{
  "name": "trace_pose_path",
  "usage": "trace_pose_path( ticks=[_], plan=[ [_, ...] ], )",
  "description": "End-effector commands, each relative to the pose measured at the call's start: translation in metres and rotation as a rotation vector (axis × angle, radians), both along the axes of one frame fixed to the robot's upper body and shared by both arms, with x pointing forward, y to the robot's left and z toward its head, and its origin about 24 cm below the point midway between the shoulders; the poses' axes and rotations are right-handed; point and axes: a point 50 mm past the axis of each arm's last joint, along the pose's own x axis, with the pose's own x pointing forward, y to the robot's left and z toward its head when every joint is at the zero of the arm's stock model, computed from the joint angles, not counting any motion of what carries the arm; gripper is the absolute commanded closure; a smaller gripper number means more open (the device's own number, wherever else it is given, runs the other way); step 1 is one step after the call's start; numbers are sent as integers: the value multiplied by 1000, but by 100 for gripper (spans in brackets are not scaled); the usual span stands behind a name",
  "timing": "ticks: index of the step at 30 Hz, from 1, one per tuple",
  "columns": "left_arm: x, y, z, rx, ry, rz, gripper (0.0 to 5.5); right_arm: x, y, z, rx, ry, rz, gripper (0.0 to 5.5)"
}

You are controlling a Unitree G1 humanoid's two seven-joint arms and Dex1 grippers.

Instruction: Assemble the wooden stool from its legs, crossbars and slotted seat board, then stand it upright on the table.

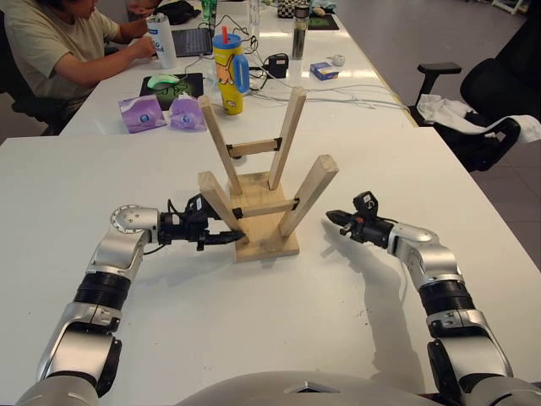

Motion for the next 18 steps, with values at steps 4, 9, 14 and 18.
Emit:
trace_pose_path(
  ticks=[4,9,14,18],
  plan=[
    [-7,-4,7,-32,-1,-3,185,-22,26,-15,-25,46,135,550],
    [-17,10,8,51,11,32,114,-44,30,-21,-78,82,206,550],
    [-59,68,-13,348,145,183,99,-61,40,-21,-89,89,262,550],
    [-99,100,-33,477,285,299,99,-87,79,-4,21,56,441,550]
  ],
)
